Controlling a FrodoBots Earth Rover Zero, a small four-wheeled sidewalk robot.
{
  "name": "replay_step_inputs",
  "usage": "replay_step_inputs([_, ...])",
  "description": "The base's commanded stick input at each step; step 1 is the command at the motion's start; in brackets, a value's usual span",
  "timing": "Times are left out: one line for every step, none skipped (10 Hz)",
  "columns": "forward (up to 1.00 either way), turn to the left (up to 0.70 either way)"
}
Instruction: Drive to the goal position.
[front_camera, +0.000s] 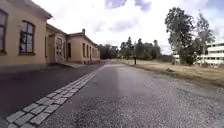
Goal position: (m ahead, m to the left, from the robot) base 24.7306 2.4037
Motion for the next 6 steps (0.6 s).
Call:
replay_step_inputs([0.70,0.00])
replay_step_inputs([0.70,0.00])
replay_step_inputs([0.70,0.00])
replay_step_inputs([0.70,0.00])
replay_step_inputs([0.70,0.00])
replay_step_inputs([0.70,0.00])
